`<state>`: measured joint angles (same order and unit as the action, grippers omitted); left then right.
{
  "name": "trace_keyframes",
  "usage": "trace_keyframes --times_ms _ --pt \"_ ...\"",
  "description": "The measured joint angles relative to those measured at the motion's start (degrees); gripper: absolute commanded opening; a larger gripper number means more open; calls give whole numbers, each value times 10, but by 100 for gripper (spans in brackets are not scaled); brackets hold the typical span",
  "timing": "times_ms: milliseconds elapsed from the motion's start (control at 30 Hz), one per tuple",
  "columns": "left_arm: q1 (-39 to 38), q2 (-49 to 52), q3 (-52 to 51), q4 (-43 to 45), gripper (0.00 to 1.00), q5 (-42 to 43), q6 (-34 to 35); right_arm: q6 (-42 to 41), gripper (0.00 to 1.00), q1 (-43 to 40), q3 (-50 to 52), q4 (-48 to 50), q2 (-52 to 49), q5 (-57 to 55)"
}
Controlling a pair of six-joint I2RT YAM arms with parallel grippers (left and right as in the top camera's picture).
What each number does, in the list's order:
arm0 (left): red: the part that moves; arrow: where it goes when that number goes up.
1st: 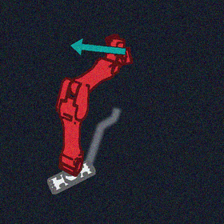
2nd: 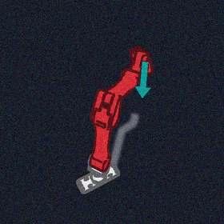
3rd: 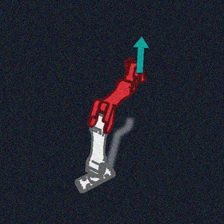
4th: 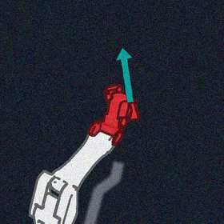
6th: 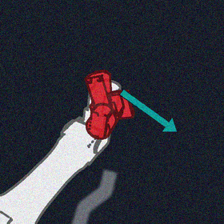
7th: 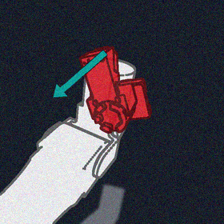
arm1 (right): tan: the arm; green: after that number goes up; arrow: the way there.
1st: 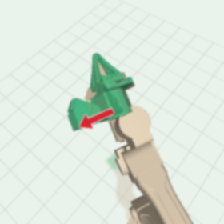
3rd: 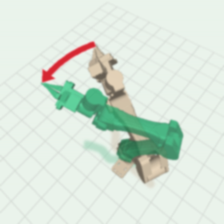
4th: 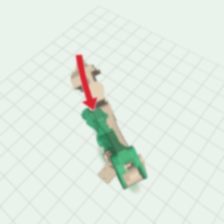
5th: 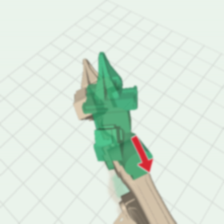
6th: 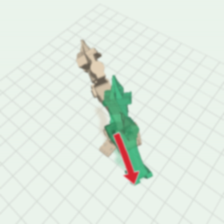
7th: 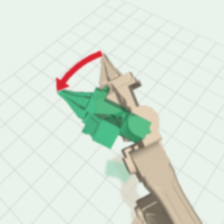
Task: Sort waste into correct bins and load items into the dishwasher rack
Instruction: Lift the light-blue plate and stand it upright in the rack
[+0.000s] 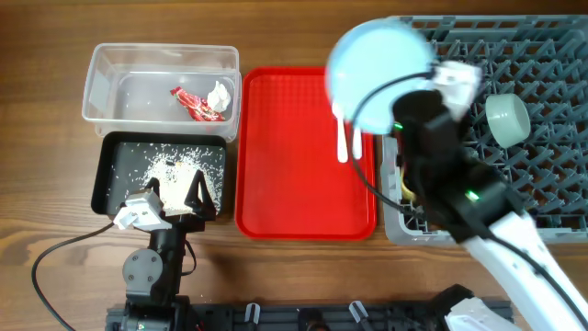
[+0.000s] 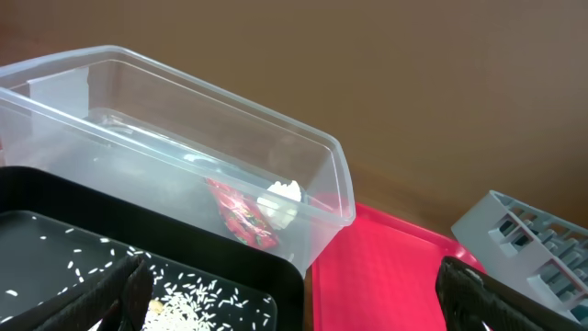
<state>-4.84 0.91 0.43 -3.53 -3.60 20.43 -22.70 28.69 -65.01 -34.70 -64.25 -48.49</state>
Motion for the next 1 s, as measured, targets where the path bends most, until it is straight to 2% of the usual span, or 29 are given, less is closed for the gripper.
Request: trace_keyframes --times_ms 167,433,800,1000 --pt "0 0 0 0 100 0 0 90 4 -76 0 2 20 -130" --pt "0 0 0 0 100 0 0 221 4 -198 0 115 -49 -188" --pt "0 0 0 0 100 0 0 524 4 -218 2 437 -218 -208" --pt "0 0 0 0 100 0 0 632 4 -218 2 494 -271 -210"
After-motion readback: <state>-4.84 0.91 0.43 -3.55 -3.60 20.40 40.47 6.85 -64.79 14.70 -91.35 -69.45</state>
